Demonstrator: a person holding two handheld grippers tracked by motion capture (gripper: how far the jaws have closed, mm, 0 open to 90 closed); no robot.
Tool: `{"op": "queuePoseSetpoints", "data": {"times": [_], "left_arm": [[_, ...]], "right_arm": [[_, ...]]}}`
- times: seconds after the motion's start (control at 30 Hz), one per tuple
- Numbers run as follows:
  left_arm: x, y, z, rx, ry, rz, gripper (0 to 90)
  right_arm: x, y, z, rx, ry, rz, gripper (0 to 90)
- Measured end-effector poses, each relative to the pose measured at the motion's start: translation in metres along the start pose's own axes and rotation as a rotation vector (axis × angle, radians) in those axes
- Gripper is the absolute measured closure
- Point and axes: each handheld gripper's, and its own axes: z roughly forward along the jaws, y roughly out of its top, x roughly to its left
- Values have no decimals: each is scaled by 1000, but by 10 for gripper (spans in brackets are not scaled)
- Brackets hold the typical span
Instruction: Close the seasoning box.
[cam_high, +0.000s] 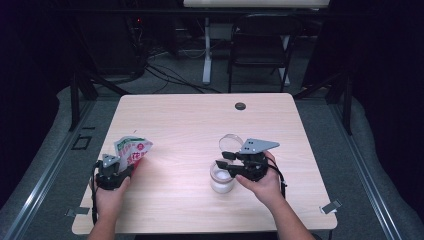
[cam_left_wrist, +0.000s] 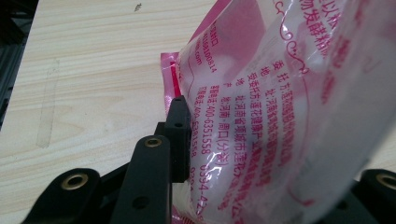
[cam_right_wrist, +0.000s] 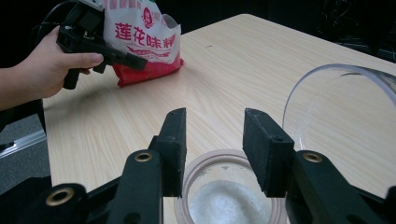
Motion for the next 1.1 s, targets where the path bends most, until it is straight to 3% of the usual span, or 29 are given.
{"op": "queuePoseSetpoints", "data": {"times": [0.17, 0.4, 0.9, 1.1], "left_arm": [[-1, 0, -2, -10, -1, -13, 632], [-9, 0, -6, -54, 27, 13, 407], [-21, 3, -21, -120, 6, 59, 398], [-22, 3, -25, -132, -29, 44, 401]], "right_arm": [[0, 0, 1, 1, -1, 0, 599], [1, 0, 3, 4, 1, 1, 595], [1, 0, 2, 5, -1, -1, 585], [1, 0, 3, 9, -2, -2, 583]]}}
